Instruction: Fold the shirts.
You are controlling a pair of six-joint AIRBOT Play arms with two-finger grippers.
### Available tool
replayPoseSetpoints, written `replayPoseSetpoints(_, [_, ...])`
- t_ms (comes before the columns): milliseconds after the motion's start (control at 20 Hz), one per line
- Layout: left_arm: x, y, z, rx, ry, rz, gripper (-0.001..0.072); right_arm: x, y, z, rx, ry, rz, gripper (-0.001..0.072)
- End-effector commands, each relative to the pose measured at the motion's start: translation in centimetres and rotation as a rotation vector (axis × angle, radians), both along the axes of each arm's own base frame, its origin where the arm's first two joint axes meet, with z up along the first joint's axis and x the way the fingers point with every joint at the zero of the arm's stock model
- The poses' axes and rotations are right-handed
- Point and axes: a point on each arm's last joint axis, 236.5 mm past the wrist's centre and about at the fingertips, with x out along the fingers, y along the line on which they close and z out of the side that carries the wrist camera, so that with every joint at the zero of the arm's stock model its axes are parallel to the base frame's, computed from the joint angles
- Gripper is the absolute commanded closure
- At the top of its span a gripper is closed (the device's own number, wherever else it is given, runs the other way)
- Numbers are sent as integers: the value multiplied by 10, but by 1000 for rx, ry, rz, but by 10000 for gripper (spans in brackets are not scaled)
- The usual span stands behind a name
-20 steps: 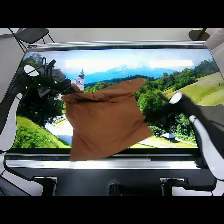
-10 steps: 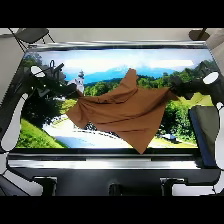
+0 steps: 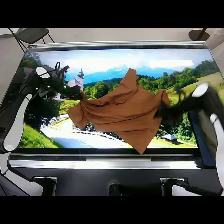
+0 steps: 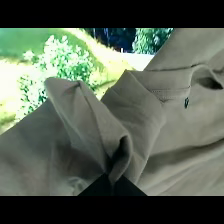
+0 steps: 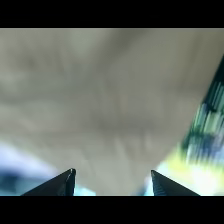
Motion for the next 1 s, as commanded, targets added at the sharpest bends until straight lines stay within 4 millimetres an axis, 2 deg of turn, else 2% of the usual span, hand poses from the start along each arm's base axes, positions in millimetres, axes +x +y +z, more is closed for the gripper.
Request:
replayPoseSetpoints(0, [-4,1,-1,8,6,-23,670,-110,37,-42,87,187,47,158])
replayPoseSetpoints(150, [-5,1,-1,9,4,-32,670,-132,61,-63,169,184,-66,159])
replayPoseSetpoints(250, [-7,0,-2,8,12,-37,670,-143,71,-77,167,195,-72,159])
replayPoseSetpoints(300, [-9,1,-2,9,18,-41,670,-142,78,-80,168,179,-66,159])
replayPoseSetpoints(400, [-12,1,-2,9,30,-48,670,-127,92,-83,160,114,-86,177])
replayPoseSetpoints(450, [-13,0,-2,9,35,-52,670,-117,96,-85,146,80,-120,226])
replayPoseSetpoints(500, [-16,0,-2,9,43,-57,670,-108,97,-88,133,52,-152,341])
replayPoseSetpoints(550, [-17,1,-2,9,50,-61,670,-98,97,-88,126,25,-183,546])
replayPoseSetpoints(600, [-19,1,-1,9,52,-64,670,-90,97,-85,127,0,-195,666])
replayPoseSetpoints(650, [-18,2,2,9,46,-62,670,-80,95,-77,118,-45,-168,666])
replayPoseSetpoints(700, [-18,3,8,9,30,-61,670,-69,92,-64,99,-102,-129,667])
replayPoseSetpoints(800, [-10,10,41,7,-67,-41,671,-32,75,-14,12,-295,-36,667])
replayPoseSetpoints(850, [-5,16,72,7,-155,-25,671,-5,60,29,-64,-446,1,667])
replayPoseSetpoints(900, [-1,23,110,6,-258,1,670,21,41,85,-164,-626,27,667])
replayPoseSetpoints(950, [1,31,156,3,-382,34,671,40,18,151,-276,-812,23,667])
